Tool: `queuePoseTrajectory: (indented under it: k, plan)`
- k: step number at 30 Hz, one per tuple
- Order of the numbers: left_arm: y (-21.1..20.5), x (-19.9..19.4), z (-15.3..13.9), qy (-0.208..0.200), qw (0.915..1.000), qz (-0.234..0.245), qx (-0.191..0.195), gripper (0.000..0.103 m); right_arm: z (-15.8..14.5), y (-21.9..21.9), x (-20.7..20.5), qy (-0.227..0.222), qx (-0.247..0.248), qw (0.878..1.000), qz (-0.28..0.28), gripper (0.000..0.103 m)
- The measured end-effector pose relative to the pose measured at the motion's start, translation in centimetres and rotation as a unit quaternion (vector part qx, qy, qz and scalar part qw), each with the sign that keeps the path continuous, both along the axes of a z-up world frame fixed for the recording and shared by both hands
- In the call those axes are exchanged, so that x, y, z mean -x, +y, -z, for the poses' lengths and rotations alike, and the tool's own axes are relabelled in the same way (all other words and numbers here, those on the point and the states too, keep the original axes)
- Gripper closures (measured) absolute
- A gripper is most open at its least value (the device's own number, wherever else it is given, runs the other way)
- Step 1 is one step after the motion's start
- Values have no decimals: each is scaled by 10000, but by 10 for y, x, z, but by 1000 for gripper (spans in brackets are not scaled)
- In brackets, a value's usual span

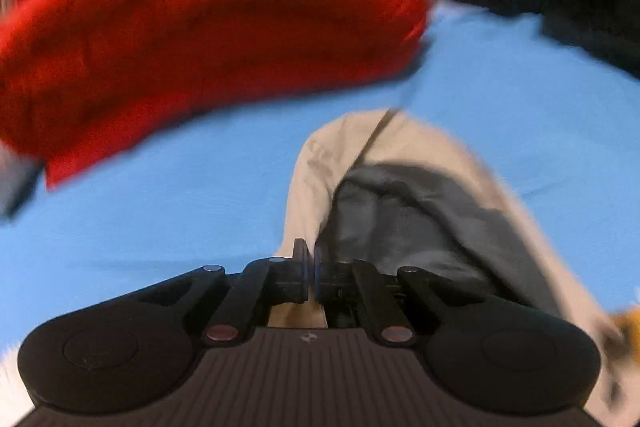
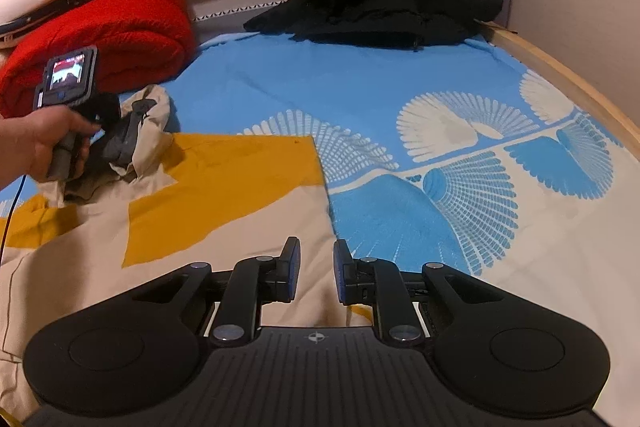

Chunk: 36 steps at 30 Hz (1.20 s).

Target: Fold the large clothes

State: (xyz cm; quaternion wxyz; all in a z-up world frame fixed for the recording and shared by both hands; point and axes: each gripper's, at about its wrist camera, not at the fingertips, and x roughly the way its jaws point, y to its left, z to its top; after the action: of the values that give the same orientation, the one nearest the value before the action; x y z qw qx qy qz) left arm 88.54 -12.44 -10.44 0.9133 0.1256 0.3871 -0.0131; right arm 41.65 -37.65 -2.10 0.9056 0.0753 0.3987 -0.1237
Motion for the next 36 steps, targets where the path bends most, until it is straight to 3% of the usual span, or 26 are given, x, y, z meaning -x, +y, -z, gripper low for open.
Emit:
queuePoseTrajectory:
  k: [3,5,7,8,11,14,16,18,20,23,30,36]
  plan:
    - [9,76,-53,-716,9941,782,219,101,-9,-2,2,-87,-55,9999,16,85]
    - [20,148,-84,-1044,9845,1391,245,101,-16,-4,2,-214,-143,9996,80,85]
    - [35,222,-98,-1272,9752,1808,105,101,-23,-4,3,-371,-263,9989,152,85]
    - [45,262,-99,-1180,9735,1955,95,101,-24,-4,4,-418,-337,9984,179,84]
    - [78,343,-81,-479,9837,1730,131,93,-27,-2,11,-598,-592,9963,191,84]
    - [118,393,-78,-102,9946,704,760,69,-28,1,14,-717,-831,9938,158,76]
    - [147,407,-80,-11,9881,-211,1525,69,-28,4,16,-800,-1157,9900,141,69]
    - [170,413,-75,-21,9694,-844,2306,69,-25,8,16,-843,-1548,9843,84,69]
    - [180,402,-63,184,9535,-1247,2738,69,-22,16,14,-827,-1858,9791,-33,68]
    - [183,380,-49,658,9360,-1203,3242,69,-11,29,11,-681,-2395,9683,-219,68]
    - [188,360,-2,1131,9122,-1592,3602,69,34,64,-4,138,-3092,9499,-426,68]
    - [203,355,21,1282,8801,-1944,4137,69,59,85,-11,505,-3204,9453,-348,68]
